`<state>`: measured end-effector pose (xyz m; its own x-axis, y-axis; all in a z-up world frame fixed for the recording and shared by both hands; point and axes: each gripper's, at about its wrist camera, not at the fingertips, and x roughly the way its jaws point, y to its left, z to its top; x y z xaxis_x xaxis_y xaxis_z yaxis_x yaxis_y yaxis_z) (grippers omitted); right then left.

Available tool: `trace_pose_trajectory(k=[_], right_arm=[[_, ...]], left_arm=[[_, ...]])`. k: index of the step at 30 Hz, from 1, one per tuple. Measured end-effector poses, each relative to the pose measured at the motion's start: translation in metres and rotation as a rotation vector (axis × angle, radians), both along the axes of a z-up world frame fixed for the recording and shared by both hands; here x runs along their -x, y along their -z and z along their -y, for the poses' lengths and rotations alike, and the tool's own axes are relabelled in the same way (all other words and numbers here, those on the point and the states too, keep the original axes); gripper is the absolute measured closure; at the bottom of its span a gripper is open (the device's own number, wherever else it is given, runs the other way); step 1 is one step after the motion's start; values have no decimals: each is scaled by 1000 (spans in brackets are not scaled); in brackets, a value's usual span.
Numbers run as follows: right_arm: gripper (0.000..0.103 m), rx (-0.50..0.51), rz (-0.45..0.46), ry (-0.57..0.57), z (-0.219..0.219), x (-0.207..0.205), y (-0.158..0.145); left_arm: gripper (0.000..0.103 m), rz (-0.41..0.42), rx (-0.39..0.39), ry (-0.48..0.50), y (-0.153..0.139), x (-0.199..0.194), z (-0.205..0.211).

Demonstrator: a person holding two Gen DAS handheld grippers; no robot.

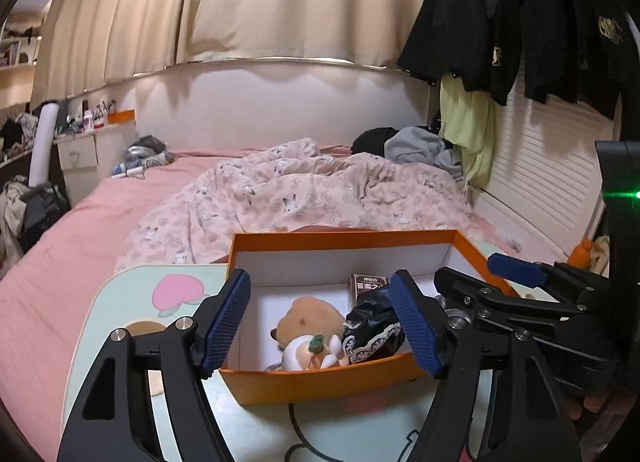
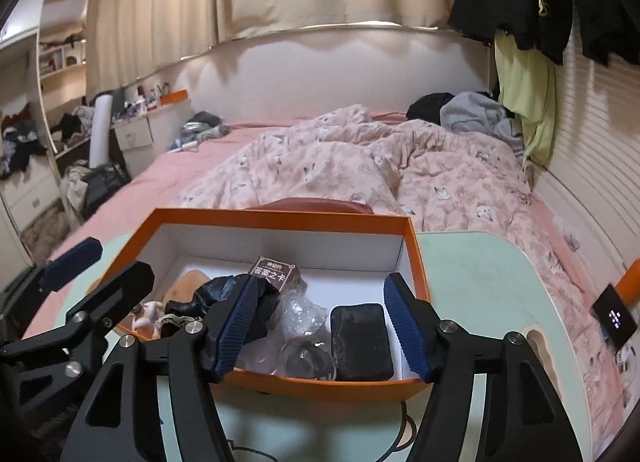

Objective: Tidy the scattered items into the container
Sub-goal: 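Lower figurine into box, open left tool while right tool releases cup, then withdraw both open tools from the box back over the table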

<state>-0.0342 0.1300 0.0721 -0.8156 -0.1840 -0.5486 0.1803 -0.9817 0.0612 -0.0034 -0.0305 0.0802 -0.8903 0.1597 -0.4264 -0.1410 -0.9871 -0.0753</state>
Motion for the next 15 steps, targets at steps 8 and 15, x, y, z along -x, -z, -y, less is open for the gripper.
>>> trace_pose_trajectory(k=[8, 15], right_arm=[[37, -27, -16, -3, 3, 0, -4], [37, -24, -15, -5, 3, -4, -6]], left_arm=[[31, 3, 20, 4, 0, 0, -2], [31, -2, 19, 7, -4, -3, -1]])
